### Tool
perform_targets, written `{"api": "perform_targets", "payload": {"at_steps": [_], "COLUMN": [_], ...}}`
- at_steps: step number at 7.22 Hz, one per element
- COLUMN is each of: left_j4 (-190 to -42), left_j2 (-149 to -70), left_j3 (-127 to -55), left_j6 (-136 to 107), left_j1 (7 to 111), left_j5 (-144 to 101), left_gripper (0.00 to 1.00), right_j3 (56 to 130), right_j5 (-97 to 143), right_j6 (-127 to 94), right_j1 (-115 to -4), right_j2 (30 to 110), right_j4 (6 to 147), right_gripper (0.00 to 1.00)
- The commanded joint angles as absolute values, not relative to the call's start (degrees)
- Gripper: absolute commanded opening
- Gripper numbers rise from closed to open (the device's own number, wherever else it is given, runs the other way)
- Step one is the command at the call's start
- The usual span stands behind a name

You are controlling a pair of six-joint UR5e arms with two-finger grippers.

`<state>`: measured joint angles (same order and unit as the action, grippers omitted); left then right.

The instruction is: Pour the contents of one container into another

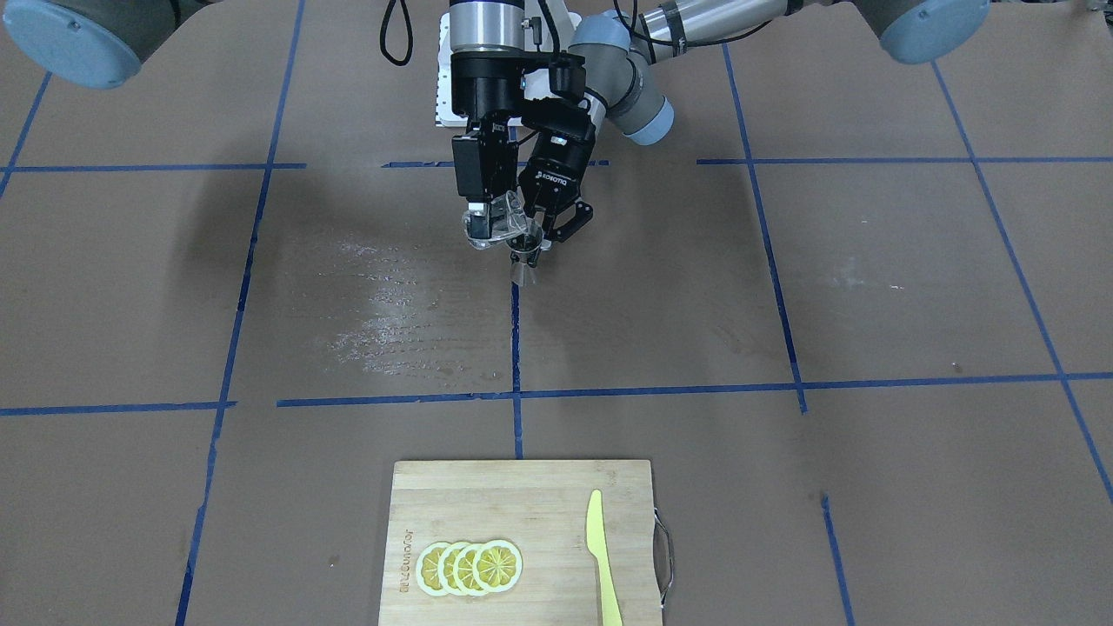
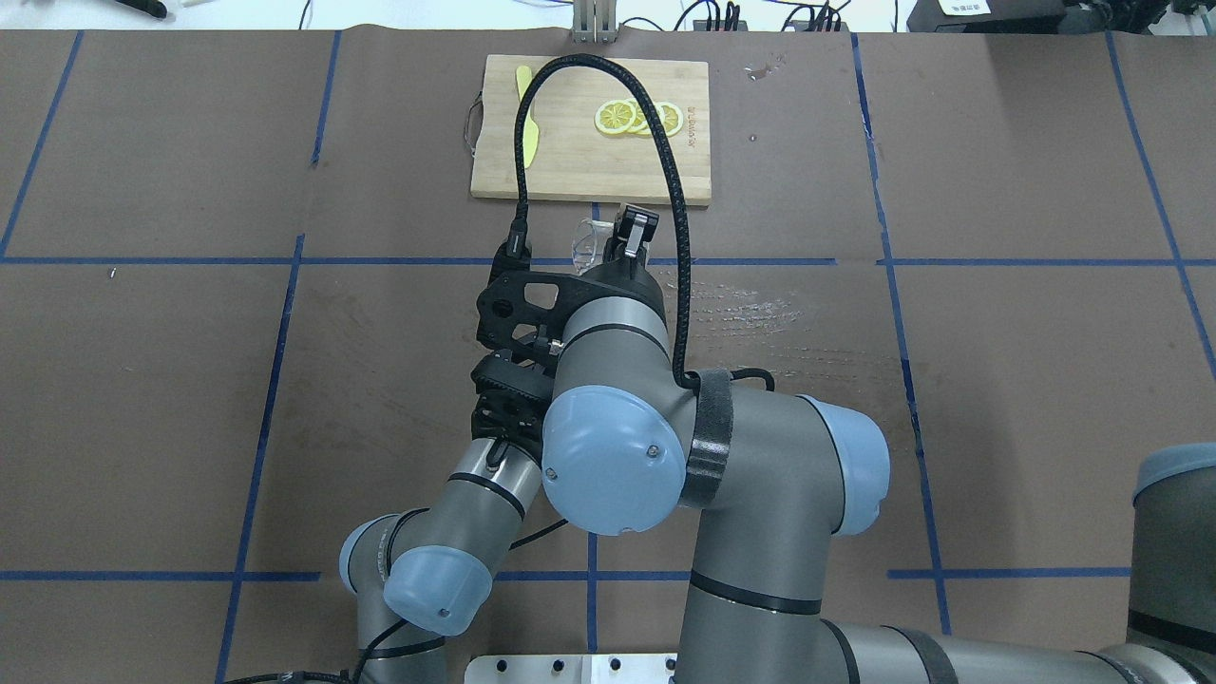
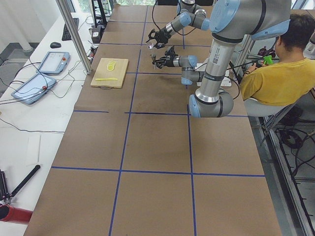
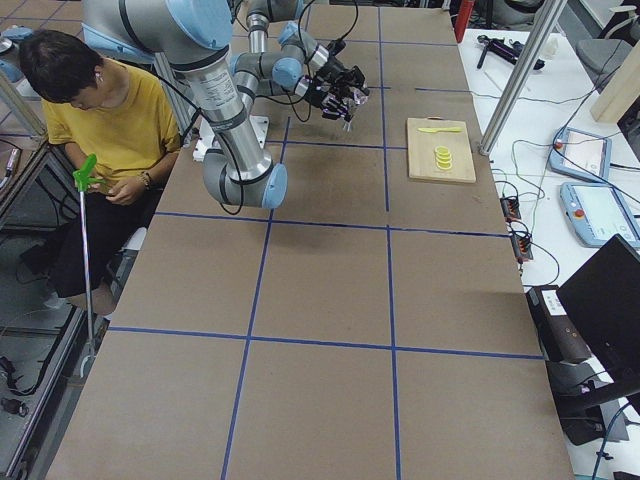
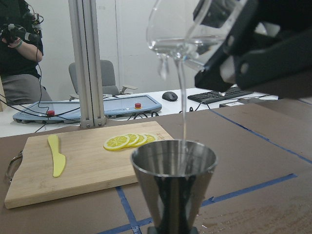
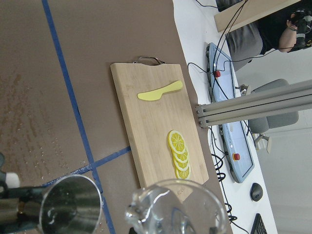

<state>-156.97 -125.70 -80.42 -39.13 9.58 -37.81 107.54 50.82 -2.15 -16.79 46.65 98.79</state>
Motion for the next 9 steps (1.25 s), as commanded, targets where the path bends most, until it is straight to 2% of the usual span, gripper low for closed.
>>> {"api": "perform_targets", "payload": {"at_steps": [1, 7, 9], "left_j4": [-156.97, -156.88, -156.97], "left_j2": [-125.68, -125.77, -125.77], "left_j3": [-80.42, -80.51, -80.68], "left_j6": [-39.11, -39.11, -39.11], "left_j1": [9.58, 9.58, 9.58], "left_j5": [-37.88, -37.97, -37.97], "left_gripper": [0.00, 0.00, 0.00], "right_j3": [106.79, 107.14, 107.58], "right_j5": [50.27, 47.64, 47.90], "right_j6": [-1.06, 0.09, -11.81], "right_j1": [-16.61, -15.03, -15.12], "right_j2": [46.41, 46.58, 47.89], "right_j4": [98.79, 98.09, 93.98], "right_gripper": [0.09, 0.09, 0.07]}}
